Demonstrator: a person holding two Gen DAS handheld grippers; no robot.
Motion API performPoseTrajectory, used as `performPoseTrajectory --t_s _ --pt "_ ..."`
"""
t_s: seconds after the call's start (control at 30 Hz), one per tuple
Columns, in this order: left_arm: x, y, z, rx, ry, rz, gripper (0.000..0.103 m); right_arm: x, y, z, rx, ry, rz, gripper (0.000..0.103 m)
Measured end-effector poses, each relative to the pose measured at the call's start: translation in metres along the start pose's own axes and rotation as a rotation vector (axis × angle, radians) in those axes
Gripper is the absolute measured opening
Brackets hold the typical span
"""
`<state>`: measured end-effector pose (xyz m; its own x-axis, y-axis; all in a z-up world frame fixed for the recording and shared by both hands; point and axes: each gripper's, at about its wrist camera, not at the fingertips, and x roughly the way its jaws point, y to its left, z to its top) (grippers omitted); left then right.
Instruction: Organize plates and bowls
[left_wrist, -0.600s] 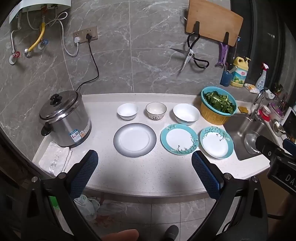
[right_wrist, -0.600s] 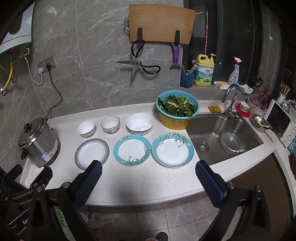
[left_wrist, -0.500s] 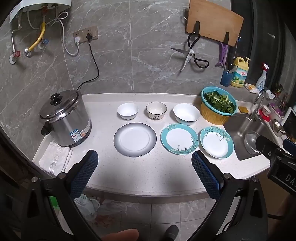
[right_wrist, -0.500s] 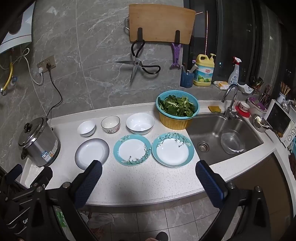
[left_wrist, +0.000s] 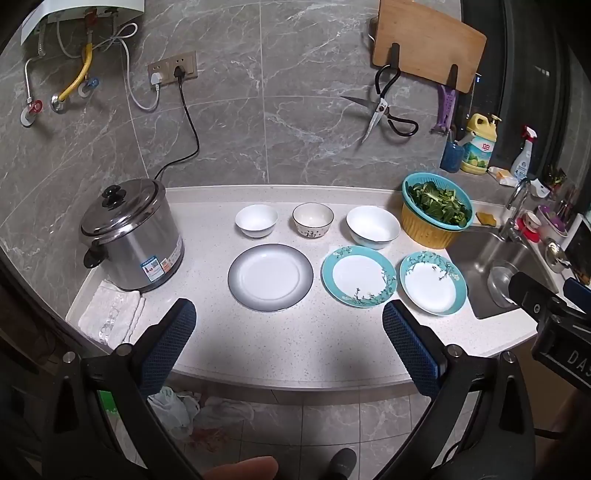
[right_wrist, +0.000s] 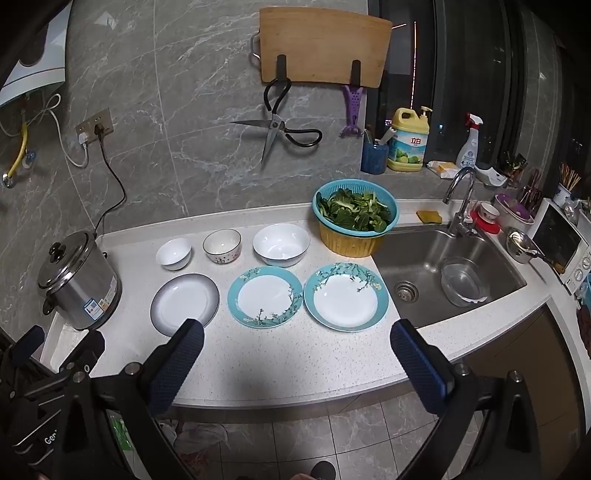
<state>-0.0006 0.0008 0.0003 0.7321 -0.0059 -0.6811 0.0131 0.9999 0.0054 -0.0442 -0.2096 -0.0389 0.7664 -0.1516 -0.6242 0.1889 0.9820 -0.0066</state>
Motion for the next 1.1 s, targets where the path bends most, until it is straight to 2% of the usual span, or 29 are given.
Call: performPoseTrajectory --t_s 1.1 --pt "0.003 0.005 -0.012 0.000 0.006 -0.002 0.103 0.007 -0.001 0.007 -0.004 0.007 -0.003 0.103"
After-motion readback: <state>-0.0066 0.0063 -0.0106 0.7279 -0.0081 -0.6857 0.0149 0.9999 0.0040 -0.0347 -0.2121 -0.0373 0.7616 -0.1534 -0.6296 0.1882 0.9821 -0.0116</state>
